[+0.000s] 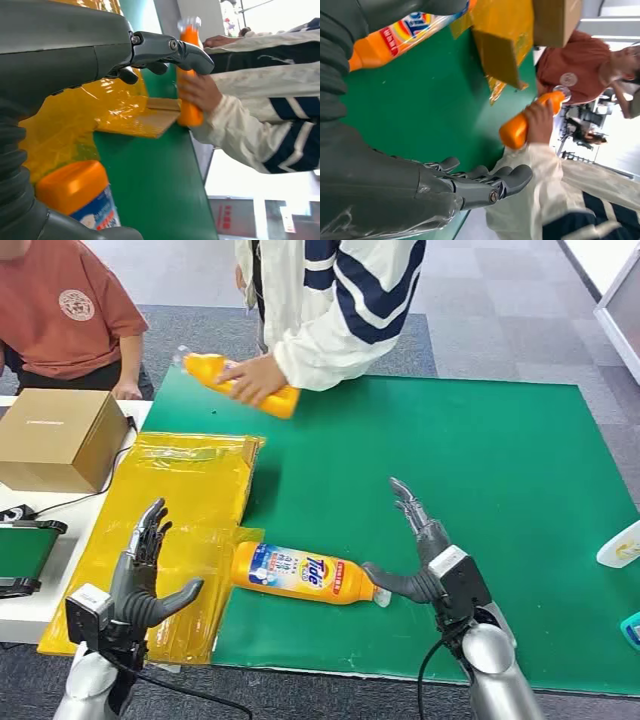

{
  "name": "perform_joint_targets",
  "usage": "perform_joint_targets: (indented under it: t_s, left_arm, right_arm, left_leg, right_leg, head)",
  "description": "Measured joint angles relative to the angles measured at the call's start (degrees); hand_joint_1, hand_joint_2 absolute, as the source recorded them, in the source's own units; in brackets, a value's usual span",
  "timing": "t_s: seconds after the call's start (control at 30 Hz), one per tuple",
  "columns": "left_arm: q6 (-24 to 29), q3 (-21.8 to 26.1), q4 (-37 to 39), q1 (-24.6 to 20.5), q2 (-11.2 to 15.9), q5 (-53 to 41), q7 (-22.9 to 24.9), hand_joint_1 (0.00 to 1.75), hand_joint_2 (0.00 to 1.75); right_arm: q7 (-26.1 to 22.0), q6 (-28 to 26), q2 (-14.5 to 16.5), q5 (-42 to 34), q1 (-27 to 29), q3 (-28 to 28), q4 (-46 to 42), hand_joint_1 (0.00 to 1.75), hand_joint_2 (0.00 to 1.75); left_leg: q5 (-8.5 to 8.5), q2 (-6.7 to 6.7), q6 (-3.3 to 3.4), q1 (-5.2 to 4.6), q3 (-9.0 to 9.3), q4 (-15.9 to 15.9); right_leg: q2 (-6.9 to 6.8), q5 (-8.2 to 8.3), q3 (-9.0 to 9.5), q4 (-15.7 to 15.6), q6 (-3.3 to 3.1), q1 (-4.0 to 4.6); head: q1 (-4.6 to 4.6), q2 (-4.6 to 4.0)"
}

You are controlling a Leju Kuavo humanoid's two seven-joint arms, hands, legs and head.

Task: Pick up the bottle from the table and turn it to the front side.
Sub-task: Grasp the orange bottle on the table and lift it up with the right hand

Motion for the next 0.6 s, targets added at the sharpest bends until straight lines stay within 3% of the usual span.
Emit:
perform_joint_targets:
  t_s: [0.4,0.6]
  left_arm:
    - [-2.0,0.3,7.5,-3.5,0.1,-0.3,0.1,0.0,1.75]
    - [-2.8,0.7,10.1,-4.0,0.1,-0.2,-0.1,0.0,1.75]
  right_arm:
    - [0.3,-0.9,0.9,3.5,-3.9,1.6,8.6,0.0,1.75]
    - [3.0,-2.4,1.4,8.4,-4.8,2.7,12.8,0.0,1.75]
  left_leg:
    - [0.0,0.0,0.0,0.0,-0.01,0.0]
    - [0.01,0.0,-0.01,0.0,0.0,0.0]
  right_leg:
    - [0.0,0.0,0.0,0.0,0.0,0.0]
    - [0.0,0.0,-0.01,0.0,0.0,0.0]
  head:
    - [-0.01,0.0]
    - [-0.01,0.0]
